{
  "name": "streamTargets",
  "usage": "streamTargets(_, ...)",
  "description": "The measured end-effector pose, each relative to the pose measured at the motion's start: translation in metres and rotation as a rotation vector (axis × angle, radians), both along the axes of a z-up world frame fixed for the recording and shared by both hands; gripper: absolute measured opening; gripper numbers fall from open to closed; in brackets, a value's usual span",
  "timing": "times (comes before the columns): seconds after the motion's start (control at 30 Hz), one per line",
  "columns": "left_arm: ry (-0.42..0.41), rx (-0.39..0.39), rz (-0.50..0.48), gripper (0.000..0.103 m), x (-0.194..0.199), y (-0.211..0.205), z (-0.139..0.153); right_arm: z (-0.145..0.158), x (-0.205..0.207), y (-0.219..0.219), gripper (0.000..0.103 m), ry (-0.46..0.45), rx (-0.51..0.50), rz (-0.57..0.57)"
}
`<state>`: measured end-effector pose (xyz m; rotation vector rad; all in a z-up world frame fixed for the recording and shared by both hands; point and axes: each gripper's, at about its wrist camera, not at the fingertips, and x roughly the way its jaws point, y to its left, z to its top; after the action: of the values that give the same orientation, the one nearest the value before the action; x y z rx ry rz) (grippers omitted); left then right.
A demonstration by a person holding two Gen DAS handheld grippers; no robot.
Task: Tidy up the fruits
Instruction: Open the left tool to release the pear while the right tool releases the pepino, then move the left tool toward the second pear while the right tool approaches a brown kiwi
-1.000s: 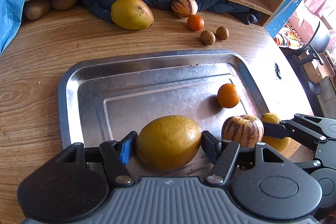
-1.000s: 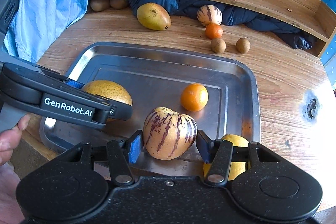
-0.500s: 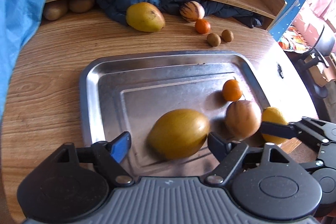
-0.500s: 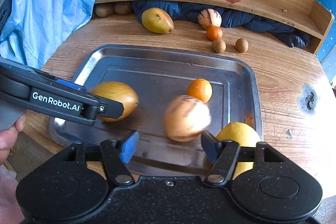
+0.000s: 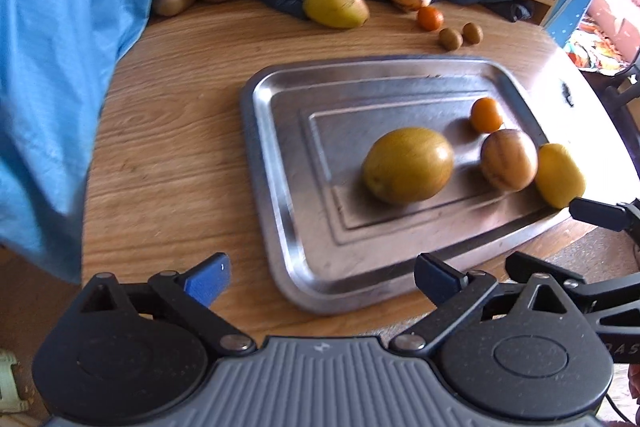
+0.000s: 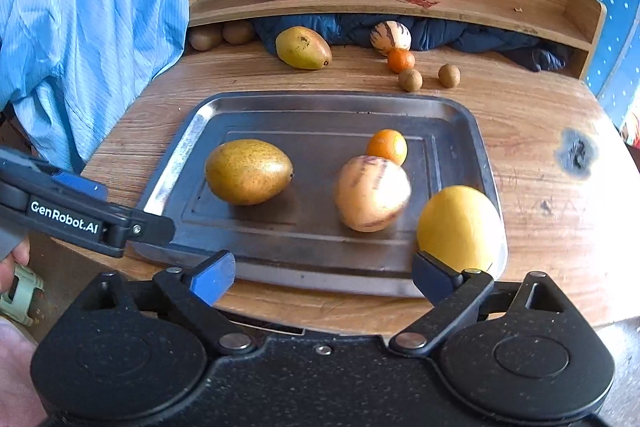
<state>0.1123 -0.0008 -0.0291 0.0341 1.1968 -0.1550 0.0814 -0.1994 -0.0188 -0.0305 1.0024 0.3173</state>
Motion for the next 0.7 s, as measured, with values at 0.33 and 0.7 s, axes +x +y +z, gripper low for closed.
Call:
streamTargets(0.33, 0.027, 0.022, 0.056, 0.101, 0.006, 0.016, 0.004, 0.005, 0.007, -0.001, 0.098, -0.011, 0.017, -0.031)
streamTargets(0.7, 0.008, 0.036, 0.055, 0.101, 0.05, 0.024, 0.007, 0.01, 0.047, 0.006, 0.101, -0.062, 0.021, -0.032)
